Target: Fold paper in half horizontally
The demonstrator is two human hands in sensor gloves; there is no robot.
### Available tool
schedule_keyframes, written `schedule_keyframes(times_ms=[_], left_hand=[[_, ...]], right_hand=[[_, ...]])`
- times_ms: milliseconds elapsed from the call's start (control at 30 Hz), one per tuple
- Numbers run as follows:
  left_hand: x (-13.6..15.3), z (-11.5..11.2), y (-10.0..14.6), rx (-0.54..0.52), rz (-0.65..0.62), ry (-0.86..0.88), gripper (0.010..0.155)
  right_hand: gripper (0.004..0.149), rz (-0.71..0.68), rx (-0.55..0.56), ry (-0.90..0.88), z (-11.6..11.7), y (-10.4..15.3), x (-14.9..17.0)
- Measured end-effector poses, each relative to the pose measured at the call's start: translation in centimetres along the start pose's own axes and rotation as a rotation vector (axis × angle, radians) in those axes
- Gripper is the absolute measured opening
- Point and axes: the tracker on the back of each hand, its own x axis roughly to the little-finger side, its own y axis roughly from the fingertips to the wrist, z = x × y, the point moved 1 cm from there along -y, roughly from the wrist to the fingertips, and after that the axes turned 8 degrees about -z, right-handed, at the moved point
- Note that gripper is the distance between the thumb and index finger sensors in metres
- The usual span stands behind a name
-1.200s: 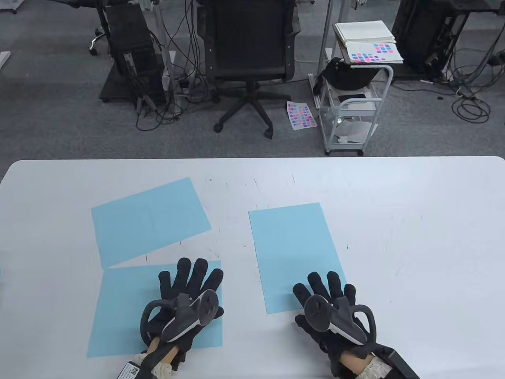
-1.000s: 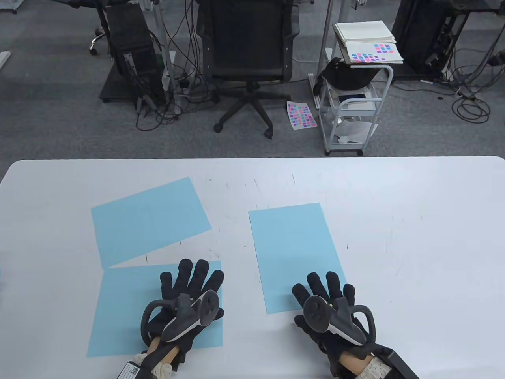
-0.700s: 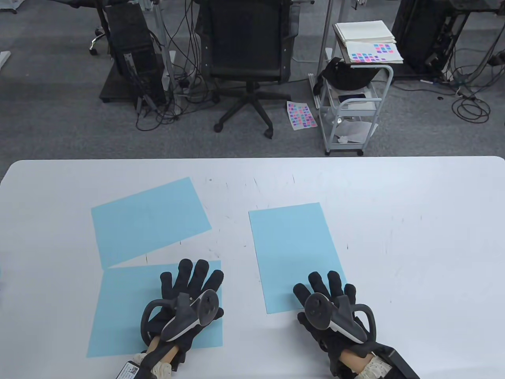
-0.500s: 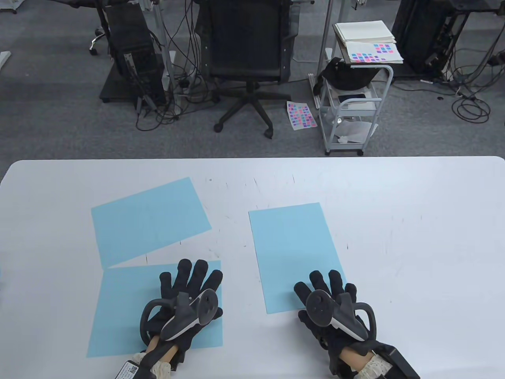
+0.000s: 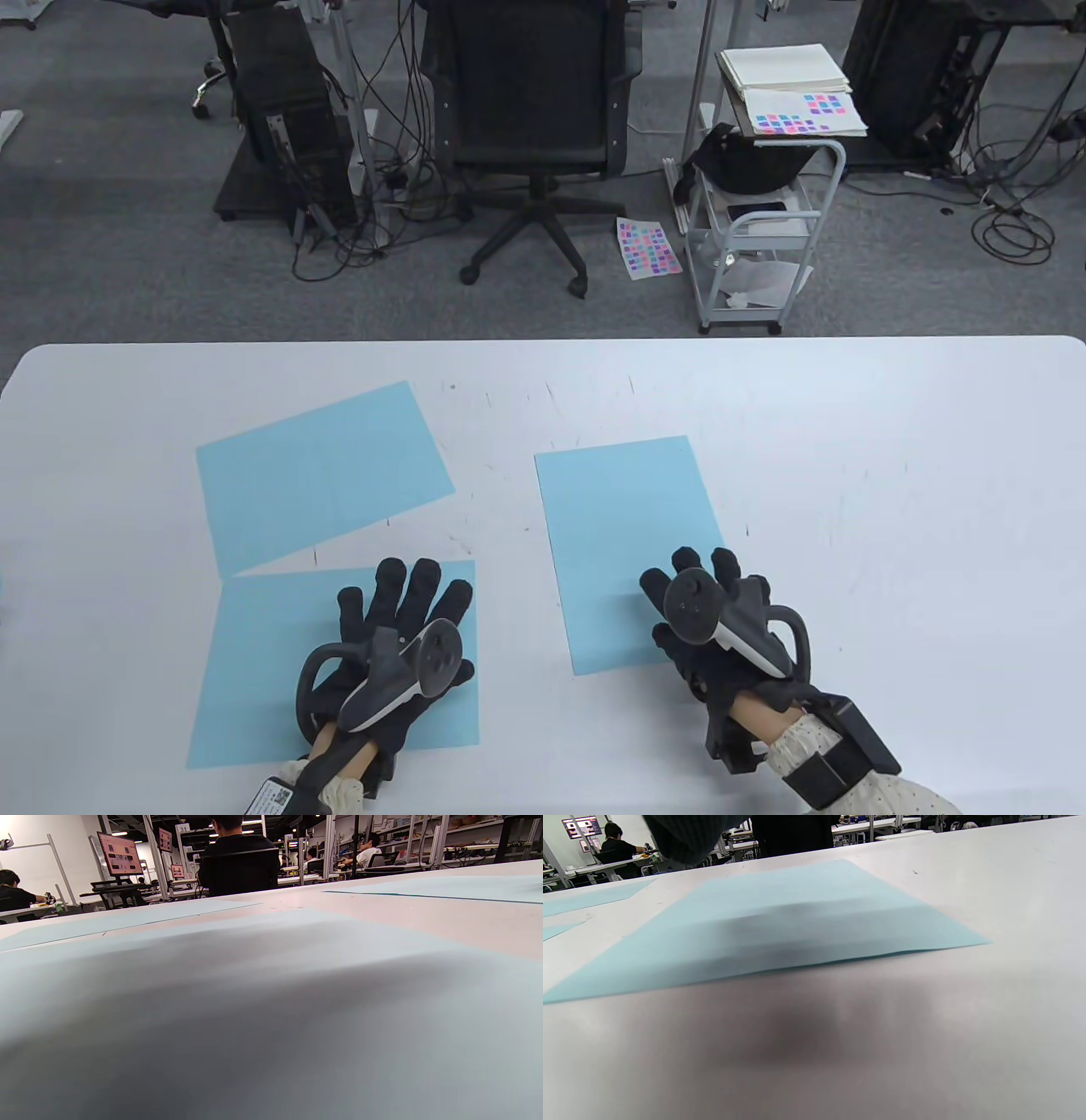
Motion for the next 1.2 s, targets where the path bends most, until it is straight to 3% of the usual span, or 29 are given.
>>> schedule_keyframes(times_ms=[200, 667, 900, 1200], left_hand=[[0.4, 0.0, 0.0, 0.004, 0.006, 0.004, 0.085], [1.0, -0.6, -0.4, 0.039, 0.013, 0.027, 0.085], [1.1, -0.5, -0.4, 0.048, 0.012, 0.028, 0.086], [0.6, -0.4, -0.2, 0.051, 0.000, 0.042, 0.086]], right_hand=[[0.061, 0.020, -0.050, -0.090, -0.7, -2.7, 1.4], [0.062, 0.115, -0.173, -0.147, 1.3, -9.3, 3.9], [0.061, 0.129, -0.219, -0.152, 1.7, -9.9, 4.2], [0.061, 0.115, -0.213, -0.091, 2.3, -8.5, 2.9]])
